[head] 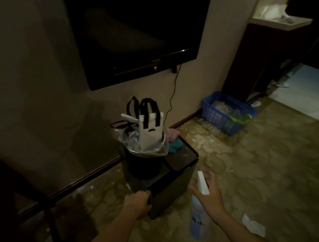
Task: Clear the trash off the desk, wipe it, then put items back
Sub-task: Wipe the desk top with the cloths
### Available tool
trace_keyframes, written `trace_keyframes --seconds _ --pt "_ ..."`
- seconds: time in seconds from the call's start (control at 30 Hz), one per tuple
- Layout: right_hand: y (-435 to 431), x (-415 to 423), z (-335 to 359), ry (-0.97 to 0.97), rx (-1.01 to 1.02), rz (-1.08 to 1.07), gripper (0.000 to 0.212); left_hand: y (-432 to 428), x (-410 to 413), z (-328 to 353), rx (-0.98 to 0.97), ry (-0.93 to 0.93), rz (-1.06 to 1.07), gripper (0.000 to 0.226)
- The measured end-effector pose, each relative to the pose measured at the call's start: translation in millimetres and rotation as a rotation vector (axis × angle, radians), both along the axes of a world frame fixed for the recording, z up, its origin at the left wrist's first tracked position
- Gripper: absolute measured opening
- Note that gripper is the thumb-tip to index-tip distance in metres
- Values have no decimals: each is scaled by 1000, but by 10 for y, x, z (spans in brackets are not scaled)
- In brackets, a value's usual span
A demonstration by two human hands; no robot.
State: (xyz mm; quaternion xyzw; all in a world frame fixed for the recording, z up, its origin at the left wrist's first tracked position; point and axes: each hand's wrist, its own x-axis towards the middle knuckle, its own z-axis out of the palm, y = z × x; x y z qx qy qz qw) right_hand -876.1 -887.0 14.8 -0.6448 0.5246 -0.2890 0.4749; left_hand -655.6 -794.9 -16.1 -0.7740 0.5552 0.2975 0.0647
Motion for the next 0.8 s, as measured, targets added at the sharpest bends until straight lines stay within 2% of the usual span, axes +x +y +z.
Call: trace_keyframes --seconds 0.17,0.43,0.7,0.8 --pt "-892 -360 -189 35 29 30 67 -806 -291 -154 4 6 35 32" --pt "-2322 -650 -414 148 12 295 64 -1810 -952 -342 -69 50 357 30" --pt "-3233 -235 -524 171 91 590 55 -2311 -1113 -608 -26 91 546 33" --pt "-3444 6 -677 194 88 636 63 -2560 -1023 -802 -27 112 597 33"
